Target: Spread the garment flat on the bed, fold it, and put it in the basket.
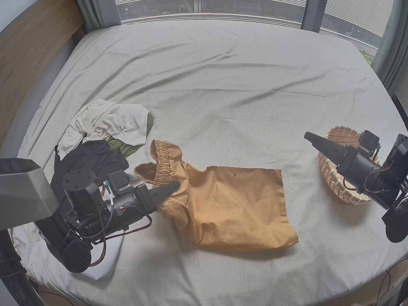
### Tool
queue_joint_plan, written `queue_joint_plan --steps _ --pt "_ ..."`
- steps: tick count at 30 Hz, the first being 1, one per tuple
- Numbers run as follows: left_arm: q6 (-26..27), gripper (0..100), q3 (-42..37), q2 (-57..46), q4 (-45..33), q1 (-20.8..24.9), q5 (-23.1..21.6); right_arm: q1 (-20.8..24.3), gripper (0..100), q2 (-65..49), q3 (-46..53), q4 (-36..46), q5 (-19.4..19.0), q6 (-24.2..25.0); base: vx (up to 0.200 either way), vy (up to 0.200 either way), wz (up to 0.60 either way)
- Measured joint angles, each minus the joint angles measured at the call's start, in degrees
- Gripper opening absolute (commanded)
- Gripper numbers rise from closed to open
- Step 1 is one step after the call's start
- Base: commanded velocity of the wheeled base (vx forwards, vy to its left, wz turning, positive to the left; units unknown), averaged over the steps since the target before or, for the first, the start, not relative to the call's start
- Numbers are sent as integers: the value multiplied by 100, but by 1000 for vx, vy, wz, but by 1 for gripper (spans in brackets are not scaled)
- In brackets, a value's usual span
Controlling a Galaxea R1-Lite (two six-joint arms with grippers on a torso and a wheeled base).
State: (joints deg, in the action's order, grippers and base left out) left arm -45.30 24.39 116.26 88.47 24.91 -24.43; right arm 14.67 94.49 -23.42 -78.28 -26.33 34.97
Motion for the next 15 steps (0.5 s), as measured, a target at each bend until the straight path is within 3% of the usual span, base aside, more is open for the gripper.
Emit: queue_joint_plan --steps 15 --pt "-16 0 674 460 16 759 56 -59 100 -34 -54 -149 0 16 0 0 0"
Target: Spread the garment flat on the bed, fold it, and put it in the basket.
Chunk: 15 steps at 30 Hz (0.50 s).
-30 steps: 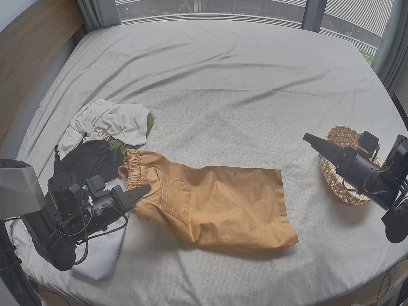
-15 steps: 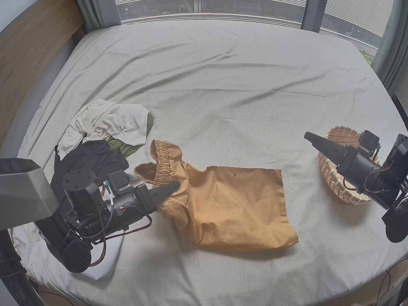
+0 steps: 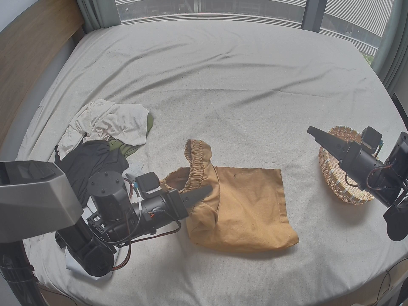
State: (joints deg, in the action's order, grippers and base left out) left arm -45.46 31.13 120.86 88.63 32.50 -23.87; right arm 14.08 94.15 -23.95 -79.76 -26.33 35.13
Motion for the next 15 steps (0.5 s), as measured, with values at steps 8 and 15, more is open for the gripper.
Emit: queue_joint_plan --steps 8,15 --pt "5 0 317 327 -6 256 -5 -6 100 0 4 -24 -2 1 0 0 0" --pt "5 0 688 541 -180 462 -5 -6 100 0 4 -29 0 1 0 0 0"
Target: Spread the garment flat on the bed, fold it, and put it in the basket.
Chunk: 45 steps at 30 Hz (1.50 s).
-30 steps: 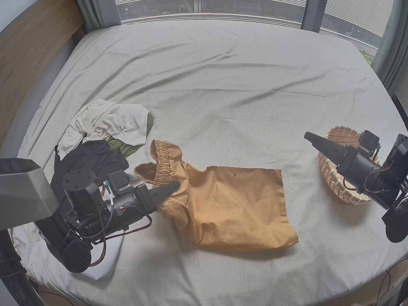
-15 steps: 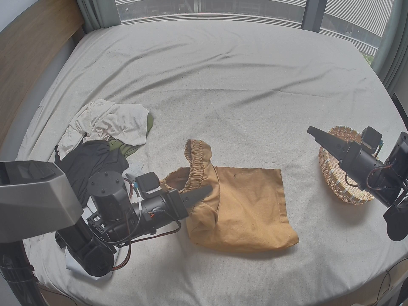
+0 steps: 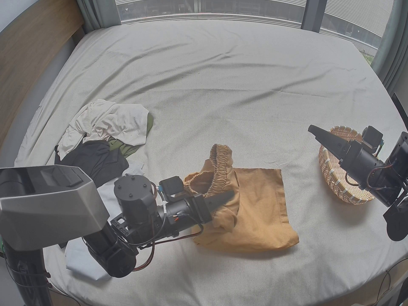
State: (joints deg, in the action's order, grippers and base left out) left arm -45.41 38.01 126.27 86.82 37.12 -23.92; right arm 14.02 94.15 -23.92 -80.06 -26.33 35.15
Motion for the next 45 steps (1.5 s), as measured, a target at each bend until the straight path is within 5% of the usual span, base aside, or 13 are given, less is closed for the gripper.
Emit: queue_joint_plan --steps 38,39,45 --pt "272 0 1758 796 -1620 819 2 50 100 -132 -6 7 -10 0 0 0 0" --pt "285 100 1788 824 -1632 819 0 50 100 -132 -6 5 -11 0 0 0 0" --pt "296 100 1957 929 -1684 808 63 54 100 -132 -6 7 -10 0 0 0 0"
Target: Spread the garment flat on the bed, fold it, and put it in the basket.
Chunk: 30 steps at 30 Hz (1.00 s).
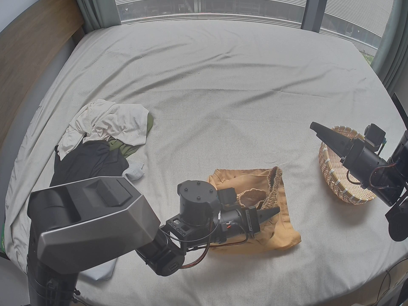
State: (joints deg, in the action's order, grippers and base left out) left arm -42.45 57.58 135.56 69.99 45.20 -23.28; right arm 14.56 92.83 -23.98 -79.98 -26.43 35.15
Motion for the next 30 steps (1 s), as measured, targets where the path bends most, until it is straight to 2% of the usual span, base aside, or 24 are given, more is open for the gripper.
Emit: queue_joint_plan --steps 6,20,27,30 --pt "5 100 129 -30 -57 9 413 0 100 2 0 1 0 0 0 0 0" --pt "185 100 -560 -780 -49 -44 558 11 100 118 102 4 10 -22 0 0 0" --pt "218 100 -987 -1354 -30 -478 599 46 100 406 177 -2 2 -123 0 0 0" --pt "219 100 -1158 -1599 -27 -833 588 96 100 566 224 -11 5 -283 0 0 0"
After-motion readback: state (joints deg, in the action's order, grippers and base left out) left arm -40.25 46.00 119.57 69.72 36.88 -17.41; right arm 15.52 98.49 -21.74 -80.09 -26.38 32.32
